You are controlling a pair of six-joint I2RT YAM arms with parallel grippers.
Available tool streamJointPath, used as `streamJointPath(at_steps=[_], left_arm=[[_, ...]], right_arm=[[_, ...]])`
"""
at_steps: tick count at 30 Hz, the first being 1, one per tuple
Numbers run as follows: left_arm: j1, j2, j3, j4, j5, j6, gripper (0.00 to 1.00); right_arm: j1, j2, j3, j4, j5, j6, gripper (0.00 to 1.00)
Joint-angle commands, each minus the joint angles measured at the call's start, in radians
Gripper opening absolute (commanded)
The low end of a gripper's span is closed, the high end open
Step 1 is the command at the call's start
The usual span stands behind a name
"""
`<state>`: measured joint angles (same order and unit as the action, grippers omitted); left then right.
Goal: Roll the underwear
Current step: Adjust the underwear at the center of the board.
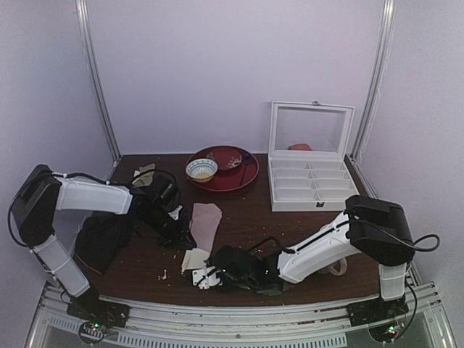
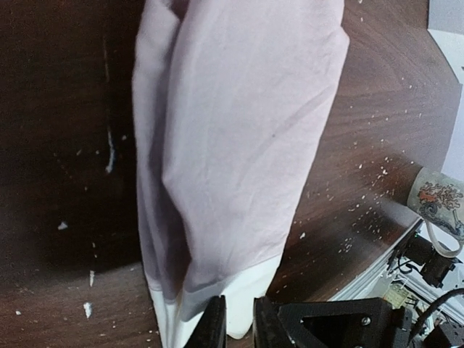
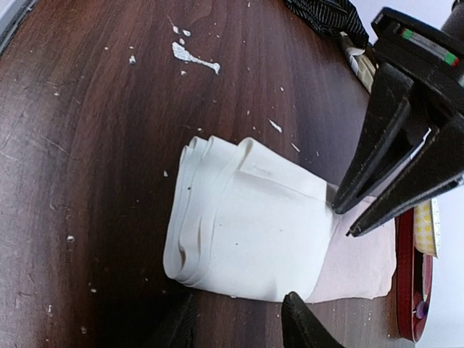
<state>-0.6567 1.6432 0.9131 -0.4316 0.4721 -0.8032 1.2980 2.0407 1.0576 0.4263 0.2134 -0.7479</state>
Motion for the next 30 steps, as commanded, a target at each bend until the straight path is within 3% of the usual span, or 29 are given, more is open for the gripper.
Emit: streamJointPath(at_steps=[1, 8, 17, 30], left_arm=[[-0.020, -0.033, -0.030, -0.014, 0.024, -0.028, 0.20], [-0.045, -0.091, -0.062, -0.066, -0.006, -0.059, 0.24], [-0.043, -0.138, 0.054, -0.158, -0.070, -0.024, 0.26], [0.001, 0.084, 0.129, -0.035, -0.058, 0.040, 0.26]], right_arm=[[-0.026, -0.041, -0.031, -0.030, 0.004, 0.064, 0.39], [-0.058, -0.072, -0.033, -0.036, -0.011, 0.112, 0.39], [-0.069, -0.091, -0.026, -0.038, -0.015, 0.159, 0.39], [-0.045, -0.071, -0.041, -0.061, -0.045, 0.095, 0.39]])
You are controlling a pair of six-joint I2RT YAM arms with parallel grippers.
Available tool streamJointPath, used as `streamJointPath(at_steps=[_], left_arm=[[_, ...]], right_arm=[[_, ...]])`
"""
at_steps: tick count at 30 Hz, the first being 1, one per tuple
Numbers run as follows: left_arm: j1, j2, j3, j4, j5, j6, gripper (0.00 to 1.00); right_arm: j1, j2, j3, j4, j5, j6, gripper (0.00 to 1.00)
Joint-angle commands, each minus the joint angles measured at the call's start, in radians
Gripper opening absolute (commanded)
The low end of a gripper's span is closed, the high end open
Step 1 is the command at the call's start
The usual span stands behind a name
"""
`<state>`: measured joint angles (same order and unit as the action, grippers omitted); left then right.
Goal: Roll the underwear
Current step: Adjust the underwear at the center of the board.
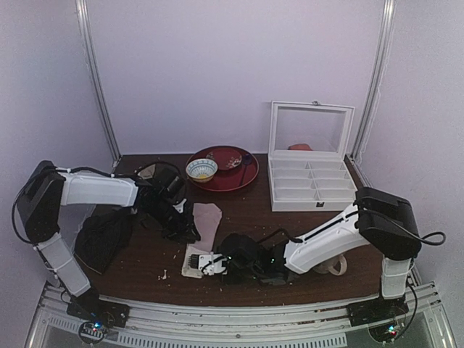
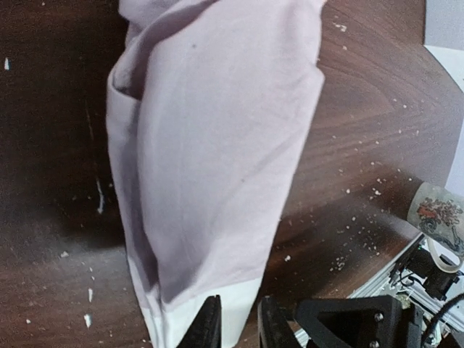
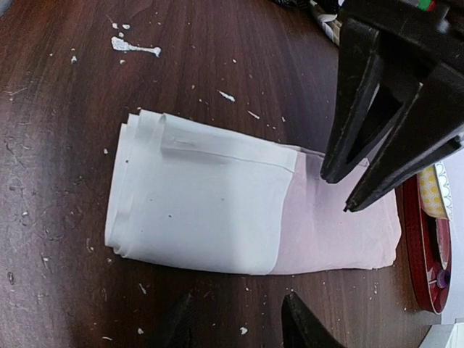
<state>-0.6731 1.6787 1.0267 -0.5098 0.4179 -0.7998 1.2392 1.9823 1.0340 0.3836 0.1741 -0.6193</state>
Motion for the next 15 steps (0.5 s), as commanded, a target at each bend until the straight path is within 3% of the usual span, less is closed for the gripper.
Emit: streamJointPath(at_steps=[1, 15], left_arm=[[0.020, 0.057, 0.007, 0.045, -0.004, 0.039, 0.25], [0.020, 0.034, -0.119, 0.080, 0.004, -0.002, 0.25]], right_arm=[[0.019, -0.002, -0.019, -0.011, 0.001, -0.049, 0.39], [0.068, 0.092, 0.023, 0.024, 0.014, -0.171, 0.38]])
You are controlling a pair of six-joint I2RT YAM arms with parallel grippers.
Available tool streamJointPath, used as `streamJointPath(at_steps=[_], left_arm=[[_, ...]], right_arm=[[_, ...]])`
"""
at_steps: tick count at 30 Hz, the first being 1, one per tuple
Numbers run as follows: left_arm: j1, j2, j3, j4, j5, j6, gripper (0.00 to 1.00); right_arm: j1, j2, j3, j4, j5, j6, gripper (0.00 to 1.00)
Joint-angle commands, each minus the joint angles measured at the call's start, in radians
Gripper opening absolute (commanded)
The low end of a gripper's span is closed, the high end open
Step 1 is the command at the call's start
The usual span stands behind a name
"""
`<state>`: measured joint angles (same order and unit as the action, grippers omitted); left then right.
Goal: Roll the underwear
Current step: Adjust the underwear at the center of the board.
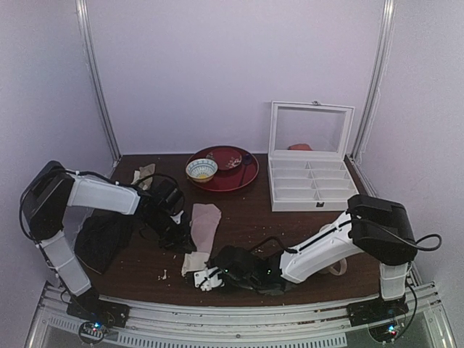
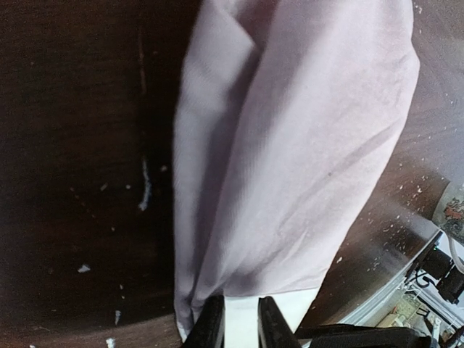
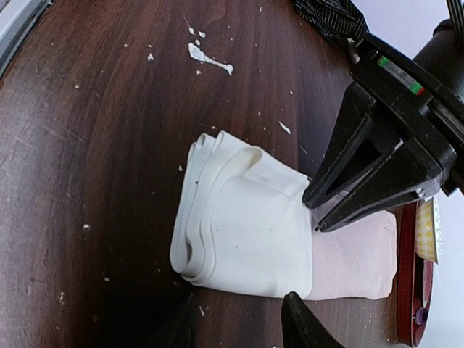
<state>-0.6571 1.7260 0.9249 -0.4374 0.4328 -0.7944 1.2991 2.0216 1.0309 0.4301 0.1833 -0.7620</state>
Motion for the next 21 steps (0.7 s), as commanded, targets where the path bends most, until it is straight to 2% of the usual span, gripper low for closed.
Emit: streamJointPath(at_steps=[1, 10, 16, 21], left_arm=[[0.004, -0.014, -0.016, 0.006, -0.011, -0.005, 0.25], [0.004, -0.012, -0.014, 0.012, -0.006, -0.010, 0.25], [0.004, -0.005, -0.018, 0.017, -0.004, -0.012, 0.25], [0.004, -0.006, -0.018, 0.017, -0.003, -0.014, 0.25]], right_arm=[[0.010, 0.060, 0.033, -0.025, 0.003, -0.029, 0.38], [0.012, 0.103, 0.066, -0.032, -0.006, -0.067, 0.33], [0.012, 0.110, 0.075, -0.036, -0.011, -0.060, 0.16], [0.012, 0.087, 0.060, -0.050, -0.030, -0.044, 0.19]])
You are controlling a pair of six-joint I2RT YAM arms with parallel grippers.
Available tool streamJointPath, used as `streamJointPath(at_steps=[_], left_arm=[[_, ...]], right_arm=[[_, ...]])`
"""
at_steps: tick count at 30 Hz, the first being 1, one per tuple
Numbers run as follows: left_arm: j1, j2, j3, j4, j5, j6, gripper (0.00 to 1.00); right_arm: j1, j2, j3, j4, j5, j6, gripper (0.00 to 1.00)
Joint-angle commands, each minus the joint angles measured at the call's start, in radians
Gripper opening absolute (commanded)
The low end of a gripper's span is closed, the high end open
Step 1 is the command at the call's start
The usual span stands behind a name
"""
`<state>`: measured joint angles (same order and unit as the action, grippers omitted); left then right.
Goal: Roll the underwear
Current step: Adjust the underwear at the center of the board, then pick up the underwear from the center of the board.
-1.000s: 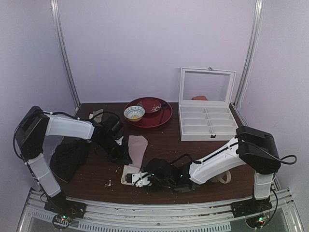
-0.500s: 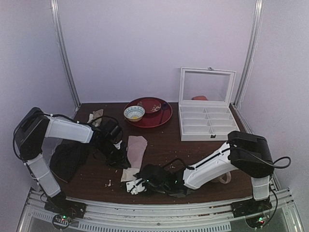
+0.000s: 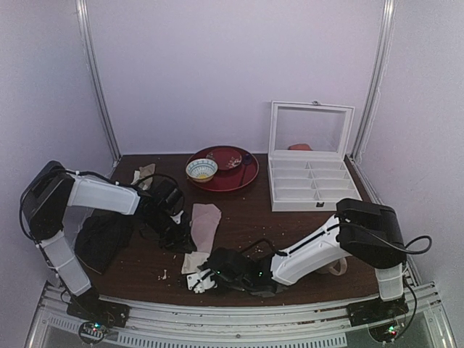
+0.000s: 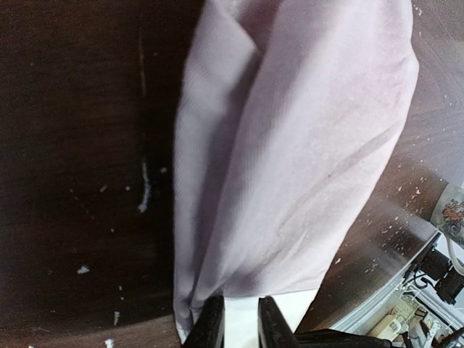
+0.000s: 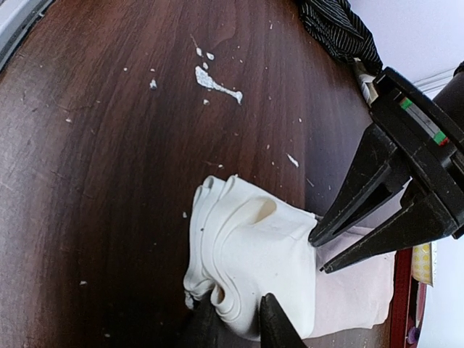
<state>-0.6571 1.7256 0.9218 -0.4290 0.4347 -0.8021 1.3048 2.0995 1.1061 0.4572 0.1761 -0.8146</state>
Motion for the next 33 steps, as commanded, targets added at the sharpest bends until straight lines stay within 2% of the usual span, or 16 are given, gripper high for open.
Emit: streamJointPath(at_steps=[1, 4, 5, 11, 21, 33], left_arm=[[0.004, -0.005, -0.015, 0.009, -0.005, -0.007, 0.25], [0.004, -0.003, -0.014, 0.010, -0.005, -0.008, 0.25], [0.004, -0.002, -0.014, 0.011, -0.003, -0.010, 0.25], [0.005, -0.001, -0.008, 0.004, -0.003, -0.008, 0.25], [0.014, 0.003, 0.005, -0.013, -0.007, 0.008, 0.25], [0.031, 0.003, -0.004, 0.003, 0.008, 0.010, 0.25]], right_arm=[[0.005, 0.008, -0.012, -0.090, -0.027, 0.009, 0.15], [0.007, 0.014, 0.008, -0.125, -0.027, 0.009, 0.01], [0.006, 0.011, 0.010, -0.126, -0.026, 0.040, 0.00], [-0.004, -0.036, 0.011, -0.116, -0.045, 0.128, 0.00], [-0.087, -0.120, 0.035, -0.132, -0.174, 0.329, 0.00], [-0.197, -0.118, 0.129, -0.223, -0.370, 0.575, 0.00]])
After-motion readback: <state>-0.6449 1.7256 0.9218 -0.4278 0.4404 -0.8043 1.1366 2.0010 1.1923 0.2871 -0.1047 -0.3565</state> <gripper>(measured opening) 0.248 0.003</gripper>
